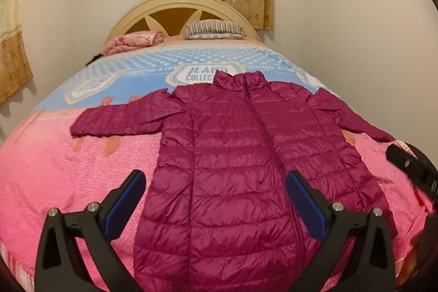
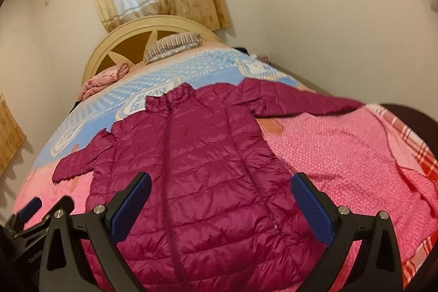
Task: Fold large clothes
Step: 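Grasp the jacket sleeve with the right gripper and fold it across the body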
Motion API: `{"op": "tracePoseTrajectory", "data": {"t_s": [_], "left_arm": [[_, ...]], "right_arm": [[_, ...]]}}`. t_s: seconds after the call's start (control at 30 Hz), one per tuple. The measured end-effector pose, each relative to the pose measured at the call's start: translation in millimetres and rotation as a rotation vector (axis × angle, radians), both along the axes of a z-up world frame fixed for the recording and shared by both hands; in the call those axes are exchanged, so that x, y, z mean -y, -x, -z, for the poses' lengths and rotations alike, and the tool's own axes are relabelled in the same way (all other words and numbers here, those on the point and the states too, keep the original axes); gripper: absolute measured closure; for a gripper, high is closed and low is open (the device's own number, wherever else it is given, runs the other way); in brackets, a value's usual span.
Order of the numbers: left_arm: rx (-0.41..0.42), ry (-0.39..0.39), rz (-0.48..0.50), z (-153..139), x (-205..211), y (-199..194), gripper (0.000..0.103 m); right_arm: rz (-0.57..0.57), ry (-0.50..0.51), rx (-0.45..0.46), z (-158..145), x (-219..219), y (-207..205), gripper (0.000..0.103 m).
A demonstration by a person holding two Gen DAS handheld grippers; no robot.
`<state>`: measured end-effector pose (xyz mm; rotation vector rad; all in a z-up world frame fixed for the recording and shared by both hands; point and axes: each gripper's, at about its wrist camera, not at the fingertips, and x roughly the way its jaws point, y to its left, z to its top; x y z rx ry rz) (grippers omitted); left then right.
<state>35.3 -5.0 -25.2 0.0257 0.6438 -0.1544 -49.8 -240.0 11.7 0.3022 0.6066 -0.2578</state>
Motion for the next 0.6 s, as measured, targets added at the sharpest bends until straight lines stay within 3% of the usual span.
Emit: {"op": "tracePoseTrajectory", "data": {"t_s": [0.2,0.37,0.43,0.5,0.6], "left_arm": [[-0.023,0.024,-0.01,16,-9,-54,0.0],[-0.018,-0.005,-0.055,34,-14,-110,0.0],[-0.02,0.004,-0.059,45,-18,-130,0.0],[-0.037,0.008,-0.074,56,-21,-146,0.0],[-0.062,0.034,-0.101,72,-26,-166,0.0]], "right_arm": [[0.084,-0.089,-0.053,4,85,-41,0.001],[0.242,-0.29,-0.076,13,202,-80,0.001],[0.298,-0.405,-0.081,21,254,-96,0.005],[0.341,-0.49,-0.102,29,291,-108,0.016],[0.439,-0.573,-0.142,45,338,-124,0.017]]}}
